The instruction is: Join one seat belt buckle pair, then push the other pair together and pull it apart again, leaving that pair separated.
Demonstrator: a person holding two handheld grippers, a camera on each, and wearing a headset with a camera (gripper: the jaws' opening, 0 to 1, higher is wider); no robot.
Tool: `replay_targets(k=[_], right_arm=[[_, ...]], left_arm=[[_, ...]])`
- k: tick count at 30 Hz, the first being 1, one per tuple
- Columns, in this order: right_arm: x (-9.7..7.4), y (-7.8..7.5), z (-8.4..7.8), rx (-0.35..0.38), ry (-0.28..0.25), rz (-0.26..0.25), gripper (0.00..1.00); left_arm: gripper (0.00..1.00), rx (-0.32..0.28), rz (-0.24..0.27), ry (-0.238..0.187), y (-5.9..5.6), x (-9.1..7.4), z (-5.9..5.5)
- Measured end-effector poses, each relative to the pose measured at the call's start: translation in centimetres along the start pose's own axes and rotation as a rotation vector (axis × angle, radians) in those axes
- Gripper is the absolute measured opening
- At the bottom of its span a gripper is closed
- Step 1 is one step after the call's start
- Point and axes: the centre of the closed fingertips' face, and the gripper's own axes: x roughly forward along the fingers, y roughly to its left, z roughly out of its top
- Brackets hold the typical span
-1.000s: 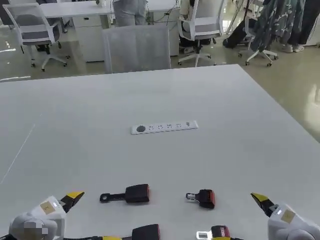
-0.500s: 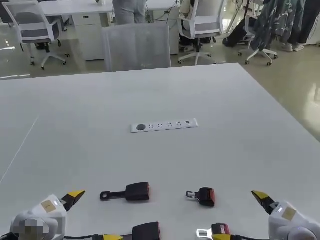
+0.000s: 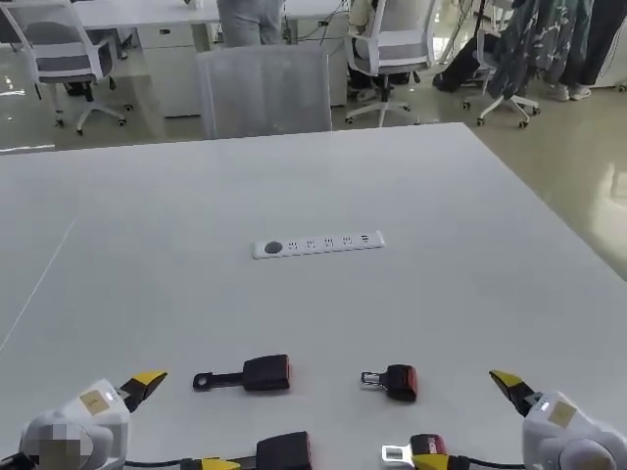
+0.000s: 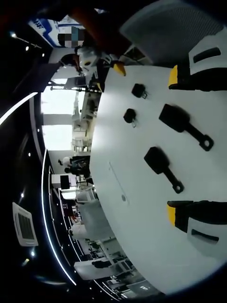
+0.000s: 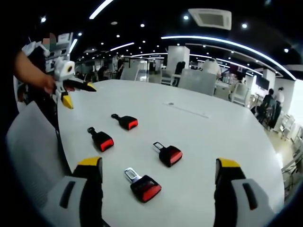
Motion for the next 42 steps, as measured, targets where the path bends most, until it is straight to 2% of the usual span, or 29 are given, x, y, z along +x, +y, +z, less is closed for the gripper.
replay_targets(k=[27,42], right_arm=[[-0.18,-0.19,-0.07,0.005,0.003,-0.004,1.0],[-0.59,-0.16,-0.67,0.011,0.01,-0.007,1.0]], left_arm=[[1.0,0.001,-0.006,0.006,-0.04,0.29,0.02],[1.0,0.01,-0.013,0.009,-0.27,0.48,0.22]])
